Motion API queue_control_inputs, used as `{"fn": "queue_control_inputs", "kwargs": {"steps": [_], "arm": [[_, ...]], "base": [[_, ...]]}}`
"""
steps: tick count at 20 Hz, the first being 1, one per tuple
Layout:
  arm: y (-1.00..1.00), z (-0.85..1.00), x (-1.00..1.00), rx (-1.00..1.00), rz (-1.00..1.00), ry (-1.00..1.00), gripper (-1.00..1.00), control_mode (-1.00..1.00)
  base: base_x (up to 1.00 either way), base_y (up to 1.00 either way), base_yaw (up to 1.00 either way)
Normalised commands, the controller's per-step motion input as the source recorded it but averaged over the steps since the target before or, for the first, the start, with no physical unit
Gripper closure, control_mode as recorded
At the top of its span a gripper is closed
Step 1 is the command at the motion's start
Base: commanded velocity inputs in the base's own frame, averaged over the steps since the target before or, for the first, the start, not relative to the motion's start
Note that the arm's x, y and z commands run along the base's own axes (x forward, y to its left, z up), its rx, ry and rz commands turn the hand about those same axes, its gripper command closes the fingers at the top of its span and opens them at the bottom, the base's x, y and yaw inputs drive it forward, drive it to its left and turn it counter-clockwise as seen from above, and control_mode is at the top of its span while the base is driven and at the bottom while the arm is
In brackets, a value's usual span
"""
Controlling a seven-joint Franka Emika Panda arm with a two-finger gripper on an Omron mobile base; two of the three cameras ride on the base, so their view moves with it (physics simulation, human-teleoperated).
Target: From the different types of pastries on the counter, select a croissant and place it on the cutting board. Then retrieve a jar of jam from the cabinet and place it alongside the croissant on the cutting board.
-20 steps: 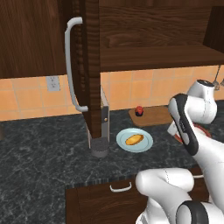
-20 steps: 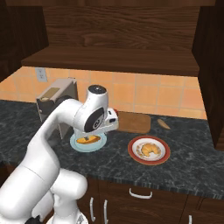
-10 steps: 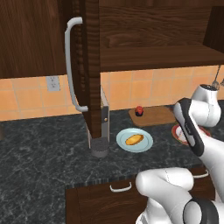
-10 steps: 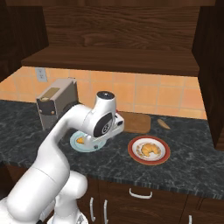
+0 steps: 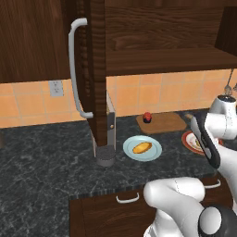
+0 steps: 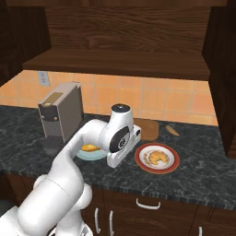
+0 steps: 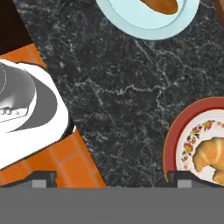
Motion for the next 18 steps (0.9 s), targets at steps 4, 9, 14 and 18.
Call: {"fn": "queue_control_inputs", "kwargs": {"steps": [4, 9, 14, 18], "arm": [[-0.63, -0.14, 0.32, 0.00, 0.41, -0.01, -1.00, -1.00], [-0.57, -0.01, 0.47, 0.00, 0.45, -0.04, -1.00, -1.00], [-0.03, 0.04, 0.65, -0.01, 0.20, 0.07, -1.00, -1.00], [0.05, 0.00, 0.17, -0.05, 0.20, 0.01, -1.00, -1.00]], "base": [[0.00, 0.00, 0.00], [0.00, 0.00, 0.00], [0.00, 0.00, 0.00], [0.00, 0.00, 0.00]]}}
